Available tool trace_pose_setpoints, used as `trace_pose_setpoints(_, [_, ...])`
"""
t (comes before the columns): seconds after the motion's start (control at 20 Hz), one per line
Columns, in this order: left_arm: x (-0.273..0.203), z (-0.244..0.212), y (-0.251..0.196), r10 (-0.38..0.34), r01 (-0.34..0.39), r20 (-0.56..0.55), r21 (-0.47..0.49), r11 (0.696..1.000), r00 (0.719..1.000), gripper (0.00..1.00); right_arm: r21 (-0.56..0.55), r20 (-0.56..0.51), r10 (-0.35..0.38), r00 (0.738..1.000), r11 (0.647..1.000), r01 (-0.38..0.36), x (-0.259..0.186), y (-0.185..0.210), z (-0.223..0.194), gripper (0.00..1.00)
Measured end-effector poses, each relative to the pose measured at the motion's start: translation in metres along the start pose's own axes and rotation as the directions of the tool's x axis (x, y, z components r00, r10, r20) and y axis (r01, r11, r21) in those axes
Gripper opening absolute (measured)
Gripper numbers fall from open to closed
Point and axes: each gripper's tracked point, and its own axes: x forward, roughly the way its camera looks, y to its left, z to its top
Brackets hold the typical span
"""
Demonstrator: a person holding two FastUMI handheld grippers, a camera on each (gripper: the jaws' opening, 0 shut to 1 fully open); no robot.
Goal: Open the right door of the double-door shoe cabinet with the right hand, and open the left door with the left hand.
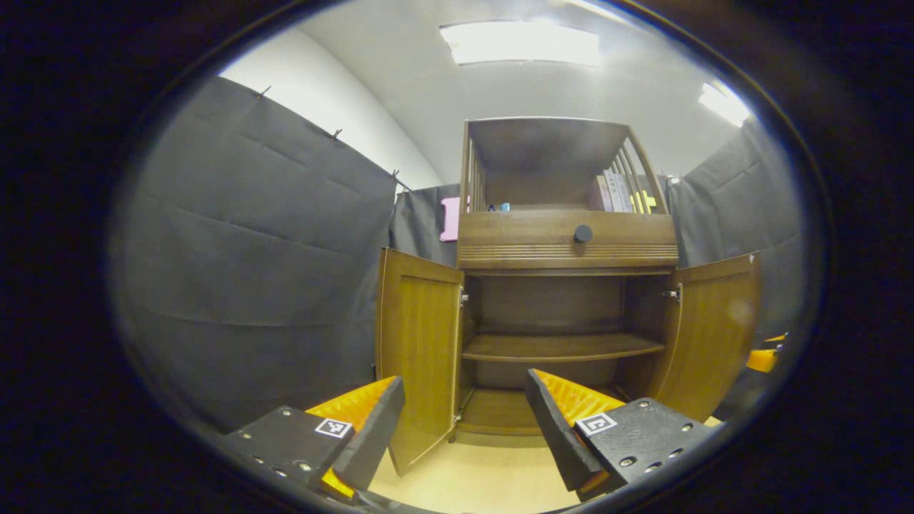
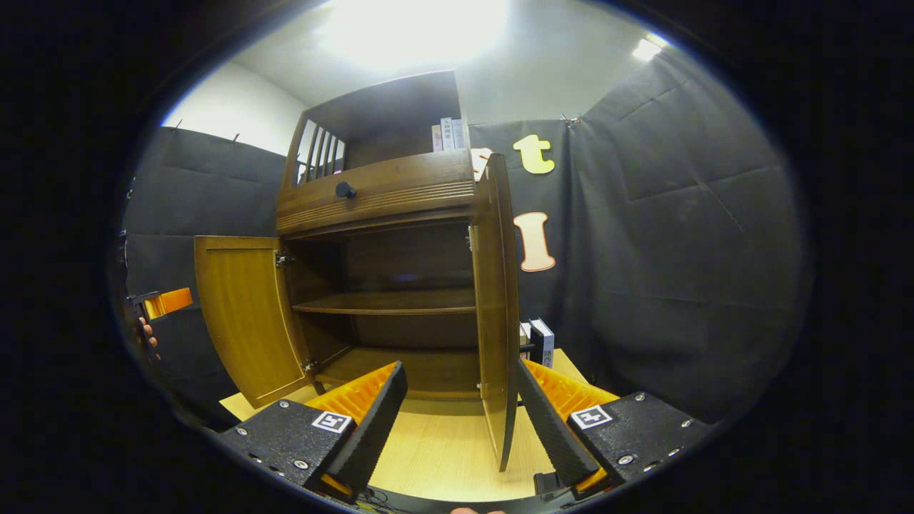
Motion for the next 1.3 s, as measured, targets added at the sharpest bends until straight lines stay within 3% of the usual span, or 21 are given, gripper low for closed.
trace_pose_setpoints(0.1, [-0.004,0.000,-0.005,-0.004,0.004,0.000,-0.012,1.000,1.000,1.00,0.000,0.002,-0.017,1.000,1.000,0.017,-0.003,-0.002,-0.004,0.95])
trace_pose_setpoints(0.2, [-0.005,-0.002,-0.009,0.004,-0.004,0.007,-0.023,1.000,1.000,1.00,-0.006,0.005,-0.017,1.000,1.000,0.017,-0.007,-0.003,-0.006,0.91])
trace_pose_setpoints(0.25, [-0.007,-0.003,-0.010,0.012,-0.011,0.010,-0.030,0.999,1.000,1.00,0.001,0.006,-0.015,1.000,1.000,0.015,-0.010,-0.002,-0.008,0.95])
trace_pose_setpoints(0.5, [-0.015,-0.005,-0.008,0.042,-0.040,0.037,-0.048,0.998,0.998,1.00,-0.006,-0.004,0.008,1.000,1.000,-0.008,-0.021,0.006,-0.017,0.91])
trace_pose_setpoints(0.55, [-0.018,-0.007,-0.009,0.042,-0.040,0.039,-0.051,0.998,0.998,0.97,0.000,0.002,0.003,1.000,1.000,-0.003,-0.022,0.006,-0.016,0.96])
trace_pose_setpoints(0.65, [-0.023,-0.012,-0.014,0.022,-0.020,0.021,-0.061,0.998,1.000,0.89,0.014,0.013,-0.001,1.000,1.000,0.000,-0.025,0.006,-0.015,0.92])
trace_pose_setpoints(0.75, [-0.031,-0.016,-0.018,-0.001,0.002,0.010,-0.068,0.998,1.000,1.00,0.016,0.019,0.001,1.000,1.000,-0.001,-0.029,0.006,-0.015,0.91])
trace_pose_setpoints(0.8, [-0.035,-0.017,-0.020,-0.011,0.011,0.005,-0.069,0.998,1.000,0.89,0.013,0.025,0.003,1.000,1.000,-0.003,-0.031,0.006,-0.014,0.92])
trace_pose_setpoints(0.85, [-0.036,-0.018,-0.020,-0.013,0.013,0.002,-0.071,0.997,1.000,0.89,0.010,0.025,0.007,1.000,1.000,-0.007,-0.034,0.007,-0.014,0.92])
trace_pose_setpoints(0.9, [-0.038,-0.019,-0.019,-0.015,0.015,-0.004,-0.071,0.997,1.000,0.97,0.005,0.023,0.008,1.000,1.000,-0.008,-0.036,0.008,-0.015,0.95])
trace_pose_setpoints(1.0, [-0.041,-0.017,-0.019,-0.013,0.013,-0.003,-0.069,0.998,1.000,0.97,0.001,0.026,0.008,1.000,1.000,-0.008,-0.037,0.008,-0.015,0.91])
trace_pose_setpoints(1.05, [-0.044,-0.016,-0.017,-0.009,0.009,0.005,-0.065,0.998,1.000,0.98,0.005,0.026,0.011,1.000,1.000,-0.011,-0.036,0.011,-0.016,0.95])
trace_pose_setpoints(1.1, [-0.047,-0.014,-0.015,-0.005,0.006,0.015,-0.061,0.998,1.000,0.99,0.009,0.023,0.019,1.000,1.000,-0.019,-0.036,0.014,-0.017,0.91])
trace_pose_setpoints(1.2, [-0.051,-0.016,-0.011,0.000,0.001,0.016,-0.061,0.998,1.000,1.00,0.010,0.012,0.030,0.999,0.999,-0.030,-0.035,0.020,-0.020,0.95])
trace_pose_setpoints(1.25, [-0.051,-0.019,-0.008,0.006,-0.005,0.012,-0.068,0.998,1.000,1.00,0.006,0.010,0.034,0.999,0.999,-0.034,-0.034,0.022,-0.022,0.91])
trace_pose_setpoints(1.3, [-0.051,-0.020,-0.006,0.014,-0.013,0.012,-0.077,0.997,1.000,1.00,0.002,0.009,0.035,0.999,0.999,-0.035,-0.032,0.024,-0.022,0.95])
